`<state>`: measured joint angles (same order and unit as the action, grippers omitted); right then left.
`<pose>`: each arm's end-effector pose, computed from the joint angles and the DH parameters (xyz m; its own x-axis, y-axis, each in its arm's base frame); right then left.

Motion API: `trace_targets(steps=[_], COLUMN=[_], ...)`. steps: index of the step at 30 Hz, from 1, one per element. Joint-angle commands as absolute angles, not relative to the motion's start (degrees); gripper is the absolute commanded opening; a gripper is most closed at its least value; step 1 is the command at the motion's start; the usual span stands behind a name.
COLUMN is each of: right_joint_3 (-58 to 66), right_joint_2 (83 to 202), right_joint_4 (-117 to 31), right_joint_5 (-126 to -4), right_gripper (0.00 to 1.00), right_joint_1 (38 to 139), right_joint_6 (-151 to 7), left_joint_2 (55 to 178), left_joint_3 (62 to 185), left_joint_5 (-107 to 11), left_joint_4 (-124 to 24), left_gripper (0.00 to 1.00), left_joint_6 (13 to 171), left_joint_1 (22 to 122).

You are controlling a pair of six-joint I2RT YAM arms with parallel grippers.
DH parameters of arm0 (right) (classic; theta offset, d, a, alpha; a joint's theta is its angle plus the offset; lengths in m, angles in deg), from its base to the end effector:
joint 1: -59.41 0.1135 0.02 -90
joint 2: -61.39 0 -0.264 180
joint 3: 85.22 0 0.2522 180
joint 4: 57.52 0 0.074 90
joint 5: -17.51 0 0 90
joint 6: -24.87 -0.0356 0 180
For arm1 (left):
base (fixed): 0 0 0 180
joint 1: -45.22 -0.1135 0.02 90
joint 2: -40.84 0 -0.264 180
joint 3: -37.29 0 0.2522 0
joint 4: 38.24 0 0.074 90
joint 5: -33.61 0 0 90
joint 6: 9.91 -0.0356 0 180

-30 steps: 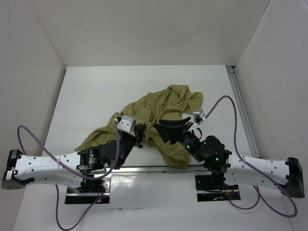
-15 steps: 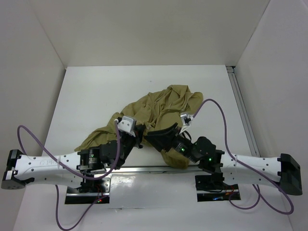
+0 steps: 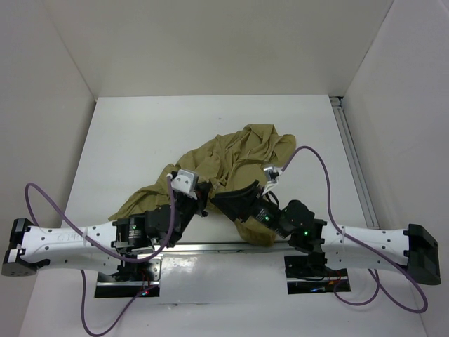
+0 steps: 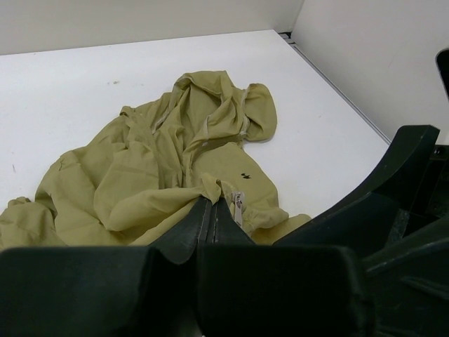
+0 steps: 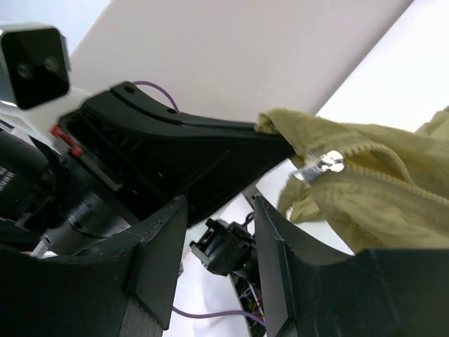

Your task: Zip up the jacket

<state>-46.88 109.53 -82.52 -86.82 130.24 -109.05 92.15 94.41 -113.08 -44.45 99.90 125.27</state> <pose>0.0730 0.1832 0.2956 -0.5184 0.5556 -0.6501 -0.6624 0.2199 0.7161 0.0638 -0.1913 0.3444 -0.1355 -0.3046 -0.9428 0.3726 0.8660 -0.3334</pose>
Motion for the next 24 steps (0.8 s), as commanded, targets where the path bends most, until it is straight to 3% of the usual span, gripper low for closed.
trace_targets(steps=[1,24], right_joint_3=[-48.16,-50.01], right_joint_2=[109.38,112.19], right_joint_4=[-84.19,-86.65], right_joint_5=[-87.61,-88.84], right_gripper=[0.5,0.5], right_joint_1=[129.99,129.99], right_joint_6=[-110.47,-112.32], left_joint_2=[90.67,91.82], left_joint_3=[95.79,96.32], left_joint_5=[-113.35,-113.35], left_joint_4=[-42.78,-42.25], left_gripper=[0.0,0.0], left_joint_6=[99.69,100.22], left_joint_1=[125.46,125.46])
